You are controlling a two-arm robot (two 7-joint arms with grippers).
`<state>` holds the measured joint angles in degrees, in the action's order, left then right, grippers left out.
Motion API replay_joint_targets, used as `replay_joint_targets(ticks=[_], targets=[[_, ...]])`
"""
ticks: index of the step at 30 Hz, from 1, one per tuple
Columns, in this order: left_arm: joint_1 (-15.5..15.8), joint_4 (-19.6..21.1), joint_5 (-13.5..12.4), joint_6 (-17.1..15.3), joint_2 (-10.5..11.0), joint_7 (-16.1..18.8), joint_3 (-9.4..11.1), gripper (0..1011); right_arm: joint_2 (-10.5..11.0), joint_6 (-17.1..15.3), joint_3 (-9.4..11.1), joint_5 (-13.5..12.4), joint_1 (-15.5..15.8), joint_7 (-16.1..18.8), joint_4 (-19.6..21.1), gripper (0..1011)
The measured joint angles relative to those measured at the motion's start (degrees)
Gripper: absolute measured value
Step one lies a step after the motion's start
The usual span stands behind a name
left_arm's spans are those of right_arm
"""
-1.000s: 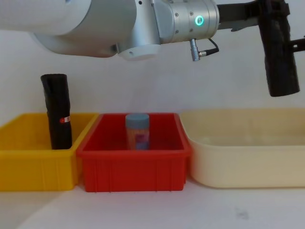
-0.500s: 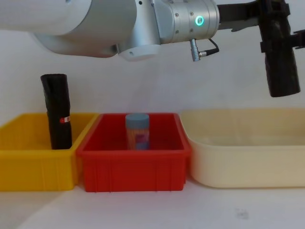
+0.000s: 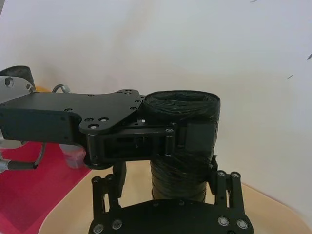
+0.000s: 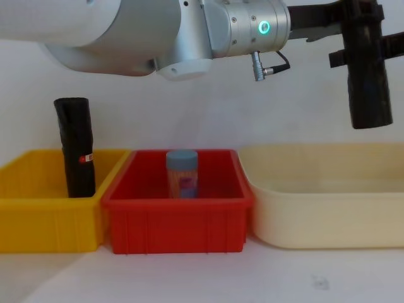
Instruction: Pick up the garbage bag with the one hand and transfer it to the other hand.
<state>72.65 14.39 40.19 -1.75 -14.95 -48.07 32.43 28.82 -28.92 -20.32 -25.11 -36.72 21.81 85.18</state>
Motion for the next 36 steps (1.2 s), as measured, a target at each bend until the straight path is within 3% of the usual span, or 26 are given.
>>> replay_joint_targets(ticks=[13, 36], targets=[[0.0, 0.0, 0.0, 0.0, 0.0, 0.0, 0.0, 343, -0.6, -0.5, -0.7, 0.4, -0.8, -0.7, -0.4, 629], [0.0, 0.0, 0.0, 0.0, 0.0, 0.0, 0.0, 343, -0.9, -0.7, -1.0, 0.6, -1.1, -1.0, -0.6, 604]])
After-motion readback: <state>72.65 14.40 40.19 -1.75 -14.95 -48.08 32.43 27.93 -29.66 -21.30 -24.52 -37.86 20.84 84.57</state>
